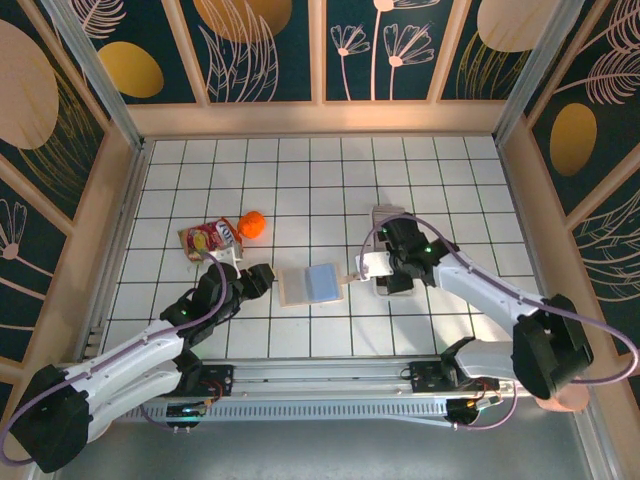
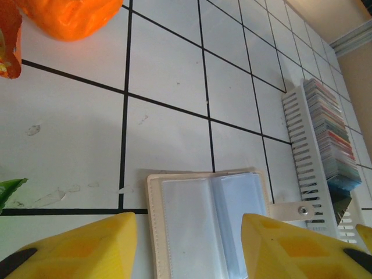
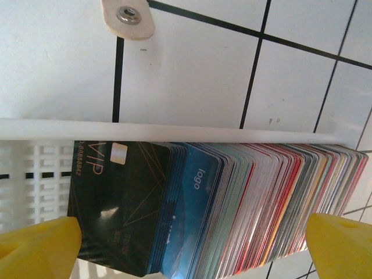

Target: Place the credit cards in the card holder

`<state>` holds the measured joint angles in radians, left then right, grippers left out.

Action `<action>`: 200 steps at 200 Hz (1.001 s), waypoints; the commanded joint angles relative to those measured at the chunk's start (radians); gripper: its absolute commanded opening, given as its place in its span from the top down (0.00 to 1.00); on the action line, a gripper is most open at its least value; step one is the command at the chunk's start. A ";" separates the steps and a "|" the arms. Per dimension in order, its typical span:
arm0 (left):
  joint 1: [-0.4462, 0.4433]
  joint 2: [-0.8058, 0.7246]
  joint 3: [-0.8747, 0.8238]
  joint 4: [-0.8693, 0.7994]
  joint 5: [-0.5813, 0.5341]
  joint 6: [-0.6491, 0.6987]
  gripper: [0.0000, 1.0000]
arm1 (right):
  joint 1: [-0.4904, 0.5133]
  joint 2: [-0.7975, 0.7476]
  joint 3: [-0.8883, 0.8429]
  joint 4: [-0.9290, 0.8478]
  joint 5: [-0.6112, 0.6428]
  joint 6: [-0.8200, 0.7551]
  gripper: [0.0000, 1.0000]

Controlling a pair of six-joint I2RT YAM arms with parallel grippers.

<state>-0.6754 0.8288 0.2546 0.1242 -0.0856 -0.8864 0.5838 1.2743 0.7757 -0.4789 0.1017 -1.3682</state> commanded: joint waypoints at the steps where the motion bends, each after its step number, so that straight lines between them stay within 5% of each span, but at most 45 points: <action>1: -0.008 -0.017 -0.021 0.022 0.012 0.023 0.50 | -0.006 0.051 0.065 -0.070 0.021 -0.069 0.01; 138: -0.009 -0.008 -0.034 0.038 0.005 0.043 0.47 | 0.011 0.150 0.048 -0.091 -0.006 -0.074 0.01; 200: -0.008 -0.018 -0.044 0.032 -0.001 0.043 0.48 | 0.020 0.120 -0.054 0.091 0.016 -0.098 0.01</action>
<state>-0.6754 0.8188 0.2279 0.1314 -0.0860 -0.8635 0.5941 1.4212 0.7944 -0.4755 0.1112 -1.4322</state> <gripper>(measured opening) 0.525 0.992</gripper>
